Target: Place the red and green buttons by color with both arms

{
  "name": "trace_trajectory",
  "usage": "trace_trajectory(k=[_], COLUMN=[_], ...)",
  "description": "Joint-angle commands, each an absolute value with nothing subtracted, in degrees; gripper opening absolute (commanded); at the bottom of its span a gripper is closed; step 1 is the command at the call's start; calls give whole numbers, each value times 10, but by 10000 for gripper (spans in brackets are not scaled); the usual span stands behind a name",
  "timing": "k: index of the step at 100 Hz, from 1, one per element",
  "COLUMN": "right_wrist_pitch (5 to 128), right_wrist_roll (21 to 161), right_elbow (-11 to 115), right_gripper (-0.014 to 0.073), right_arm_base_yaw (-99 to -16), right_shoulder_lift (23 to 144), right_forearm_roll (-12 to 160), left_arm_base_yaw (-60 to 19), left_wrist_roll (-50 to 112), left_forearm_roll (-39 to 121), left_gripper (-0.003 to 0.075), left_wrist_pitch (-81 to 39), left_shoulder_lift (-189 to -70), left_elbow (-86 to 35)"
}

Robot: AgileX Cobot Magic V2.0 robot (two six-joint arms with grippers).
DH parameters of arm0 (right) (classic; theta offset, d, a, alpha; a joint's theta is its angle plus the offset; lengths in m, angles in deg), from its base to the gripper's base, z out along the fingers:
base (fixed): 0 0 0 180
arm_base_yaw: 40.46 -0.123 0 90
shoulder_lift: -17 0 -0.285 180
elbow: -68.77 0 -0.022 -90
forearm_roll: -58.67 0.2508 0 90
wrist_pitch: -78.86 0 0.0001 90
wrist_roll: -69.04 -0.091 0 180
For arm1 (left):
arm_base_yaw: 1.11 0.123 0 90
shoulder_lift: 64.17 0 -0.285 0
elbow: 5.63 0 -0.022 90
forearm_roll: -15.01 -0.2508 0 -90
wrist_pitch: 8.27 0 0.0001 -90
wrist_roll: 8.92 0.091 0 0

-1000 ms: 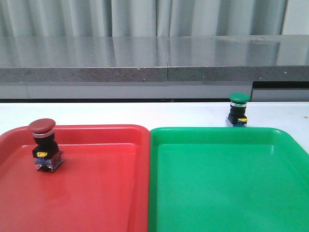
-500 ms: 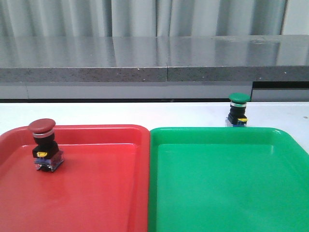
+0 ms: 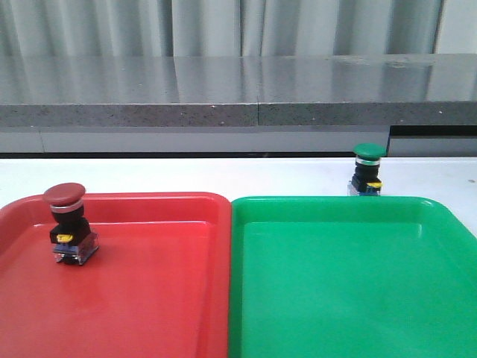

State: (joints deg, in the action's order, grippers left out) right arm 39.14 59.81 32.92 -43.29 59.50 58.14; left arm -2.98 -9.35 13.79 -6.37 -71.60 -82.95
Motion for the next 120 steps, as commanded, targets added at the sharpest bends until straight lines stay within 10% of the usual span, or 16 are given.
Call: trace_trajectory(k=[1,20,58,120], right_wrist_pitch=[418,395,396,462], right_wrist_roll=[598,598,598,620], right_elbow=[349,349,349,490], right_gripper=[-67,-1,662,644], right_arm_base_yaw=[-431,-431,-431,-490], right_shoulder_lift=[612,627,627,862], right_forearm_roll=[595,605,607,631], left_arm_base_yaw=[-29,-29,-29,-29], left_wrist_roll=[-96,-96,-96,-96], left_forearm_roll=[143,143,143,143], left_gripper=[-19,-19,-19,-19], left_wrist_pitch=[-18,-18,-18,-18], left_shoulder_lift=[-699,-699,-699,-699], left_elbow=[-853,-853,-853,-853])
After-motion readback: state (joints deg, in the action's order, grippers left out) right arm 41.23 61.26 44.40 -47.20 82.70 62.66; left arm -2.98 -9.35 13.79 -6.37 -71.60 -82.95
